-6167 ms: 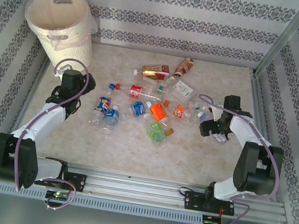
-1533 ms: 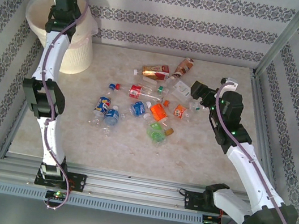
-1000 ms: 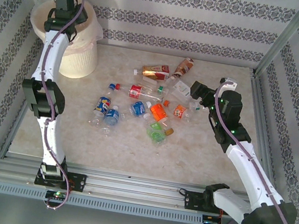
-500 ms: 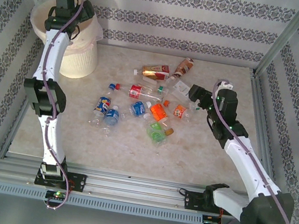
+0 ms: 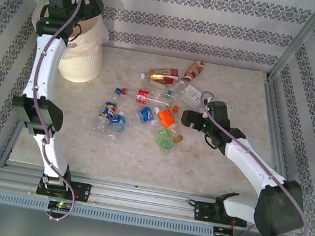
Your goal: Put the plastic bottles in the bin
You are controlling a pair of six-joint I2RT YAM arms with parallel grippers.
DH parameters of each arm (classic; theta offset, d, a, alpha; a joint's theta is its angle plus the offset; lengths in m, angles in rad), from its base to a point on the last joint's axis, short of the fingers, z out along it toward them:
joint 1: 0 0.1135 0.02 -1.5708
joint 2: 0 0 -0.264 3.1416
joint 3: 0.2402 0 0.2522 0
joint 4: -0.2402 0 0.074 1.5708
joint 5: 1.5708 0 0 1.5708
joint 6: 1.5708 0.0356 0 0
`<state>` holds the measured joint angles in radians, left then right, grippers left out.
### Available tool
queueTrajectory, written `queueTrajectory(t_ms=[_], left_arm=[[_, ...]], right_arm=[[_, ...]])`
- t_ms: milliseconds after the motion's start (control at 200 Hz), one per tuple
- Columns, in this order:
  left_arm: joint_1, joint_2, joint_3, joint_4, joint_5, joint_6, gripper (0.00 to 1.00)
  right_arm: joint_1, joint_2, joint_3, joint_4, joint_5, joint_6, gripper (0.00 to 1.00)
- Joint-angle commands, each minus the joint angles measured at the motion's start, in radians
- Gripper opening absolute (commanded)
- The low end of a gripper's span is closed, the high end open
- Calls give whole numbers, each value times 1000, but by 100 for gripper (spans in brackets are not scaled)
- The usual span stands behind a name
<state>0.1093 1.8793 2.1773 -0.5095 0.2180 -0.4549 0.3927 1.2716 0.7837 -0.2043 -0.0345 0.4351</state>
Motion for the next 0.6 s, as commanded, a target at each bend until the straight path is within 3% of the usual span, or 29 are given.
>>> queueTrajectory(t_ms=[0, 140, 305, 595], left_arm=[[-31, -85, -117, 102, 77, -45, 100], [-84, -200, -313, 209, 143, -121, 100], [-207, -323, -578, 340, 138, -197, 100], [-368, -403, -822, 353, 92, -277, 100]], right_arm=[[39, 50, -5, -24, 2, -36, 92], [94, 138, 12, -18, 1, -67, 85], [144, 235, 49, -10, 4, -95, 79], [167, 318, 81, -3, 61, -72, 70]])
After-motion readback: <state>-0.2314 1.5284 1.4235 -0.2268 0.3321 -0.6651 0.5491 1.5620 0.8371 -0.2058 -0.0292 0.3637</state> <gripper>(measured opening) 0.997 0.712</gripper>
